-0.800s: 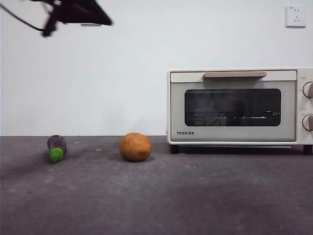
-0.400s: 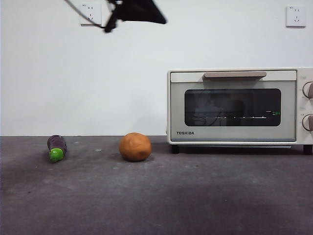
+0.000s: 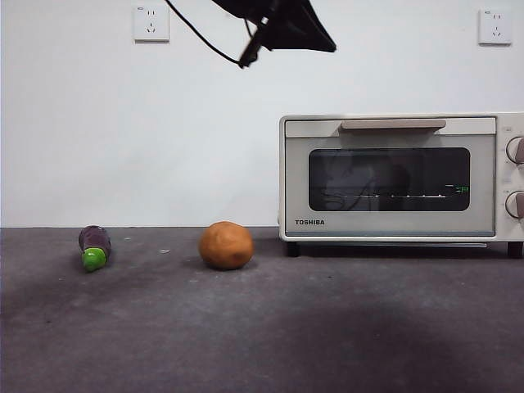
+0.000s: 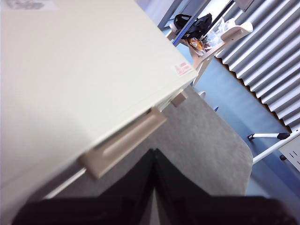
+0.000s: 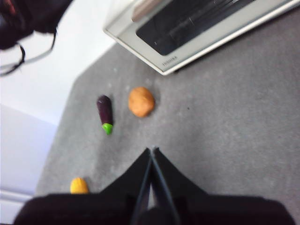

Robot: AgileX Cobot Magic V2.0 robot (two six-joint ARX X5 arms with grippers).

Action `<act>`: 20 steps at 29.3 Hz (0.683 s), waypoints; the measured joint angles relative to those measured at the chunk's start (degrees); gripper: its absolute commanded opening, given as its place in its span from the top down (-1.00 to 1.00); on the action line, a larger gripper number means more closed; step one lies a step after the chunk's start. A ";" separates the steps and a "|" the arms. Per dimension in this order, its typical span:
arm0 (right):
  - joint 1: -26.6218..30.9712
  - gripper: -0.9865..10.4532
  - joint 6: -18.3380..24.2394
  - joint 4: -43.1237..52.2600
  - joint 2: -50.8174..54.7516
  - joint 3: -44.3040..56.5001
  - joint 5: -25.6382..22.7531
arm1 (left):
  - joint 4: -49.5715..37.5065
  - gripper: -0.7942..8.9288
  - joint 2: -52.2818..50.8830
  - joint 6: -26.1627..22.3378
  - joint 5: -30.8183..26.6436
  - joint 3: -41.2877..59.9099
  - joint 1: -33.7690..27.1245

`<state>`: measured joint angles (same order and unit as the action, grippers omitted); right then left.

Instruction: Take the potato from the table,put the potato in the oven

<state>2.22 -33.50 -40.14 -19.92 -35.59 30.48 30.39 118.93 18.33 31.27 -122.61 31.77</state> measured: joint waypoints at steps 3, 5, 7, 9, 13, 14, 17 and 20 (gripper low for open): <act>0.00 0.83 2.69 -1.60 -2.97 -2.67 0.00 | -0.04 0.84 2.73 -1.03 -0.31 -3.02 0.70; 0.00 0.83 4.24 -2.23 -4.57 -4.70 -0.02 | -0.04 0.84 3.61 -2.29 -1.27 -3.19 1.16; 0.00 0.83 5.60 -2.23 -6.03 -6.86 0.00 | -0.02 0.85 4.42 -4.28 -3.34 -3.19 1.66; 0.00 0.83 6.64 -2.23 -7.30 -8.92 -0.02 | -0.02 0.85 4.98 -6.49 -5.46 -3.19 2.14; 0.00 0.83 8.70 -2.23 -10.21 -12.81 -0.04 | -1.49 0.85 5.35 -11.78 -9.68 -3.19 3.30; 0.00 0.83 8.94 -2.23 -10.80 -13.49 -0.04 | -2.25 0.85 5.35 -13.07 -10.45 -3.19 3.63; 0.00 0.83 9.79 -2.49 -12.52 -15.26 -0.04 | -4.09 0.85 5.35 -17.77 -13.20 -3.19 4.79; 0.00 0.83 10.78 -3.65 -13.64 -16.15 -0.04 | -4.09 0.85 5.35 -22.97 -14.27 -3.19 5.86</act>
<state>2.22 -22.72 -43.79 -33.56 -51.75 30.44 26.30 124.29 -4.64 16.99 -125.80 37.63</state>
